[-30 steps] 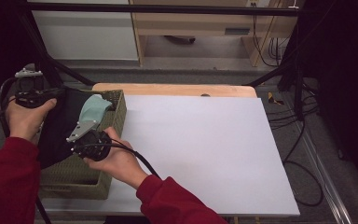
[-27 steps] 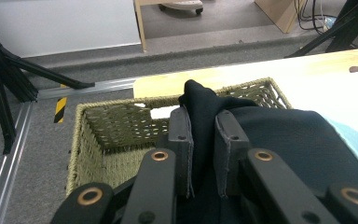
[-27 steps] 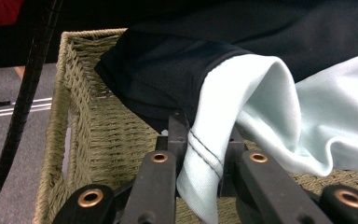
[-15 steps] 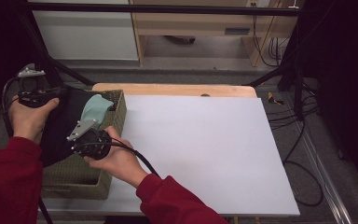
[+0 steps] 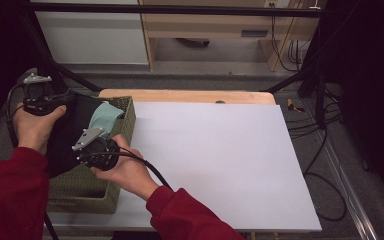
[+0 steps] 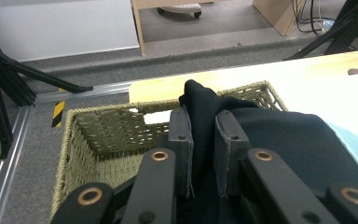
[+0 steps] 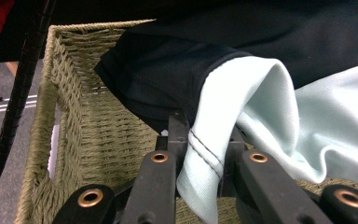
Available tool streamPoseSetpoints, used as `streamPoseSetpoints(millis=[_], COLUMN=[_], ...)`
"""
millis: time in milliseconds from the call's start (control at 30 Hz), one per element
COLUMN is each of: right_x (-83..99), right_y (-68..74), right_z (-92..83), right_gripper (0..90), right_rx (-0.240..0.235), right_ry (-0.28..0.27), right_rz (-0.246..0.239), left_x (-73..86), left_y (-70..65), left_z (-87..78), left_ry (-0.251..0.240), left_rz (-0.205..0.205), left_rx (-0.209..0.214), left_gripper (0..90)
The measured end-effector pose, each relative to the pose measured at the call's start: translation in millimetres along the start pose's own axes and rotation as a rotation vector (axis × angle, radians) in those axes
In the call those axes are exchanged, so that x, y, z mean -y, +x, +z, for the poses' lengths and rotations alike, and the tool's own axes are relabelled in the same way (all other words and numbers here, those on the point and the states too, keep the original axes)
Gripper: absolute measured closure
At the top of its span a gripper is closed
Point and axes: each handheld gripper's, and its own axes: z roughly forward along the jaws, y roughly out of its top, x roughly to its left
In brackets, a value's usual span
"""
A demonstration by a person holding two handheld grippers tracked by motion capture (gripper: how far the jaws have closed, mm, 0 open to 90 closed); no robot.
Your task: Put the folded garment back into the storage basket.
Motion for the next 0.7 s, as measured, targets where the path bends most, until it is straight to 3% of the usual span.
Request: streamPoseSetpoints(millis=[700], right_x=[-0.7], right_y=[2.3], right_z=[1.8], right_gripper=[80.7], right_rx=[-0.003], right_ry=[0.003], right_rz=[-0.004], left_x=[3.7], left_y=[4.4], left_z=[-0.6], left_ry=[0.001], left_rz=[-0.011], left_rx=[-0.004], left_gripper=[78.9])
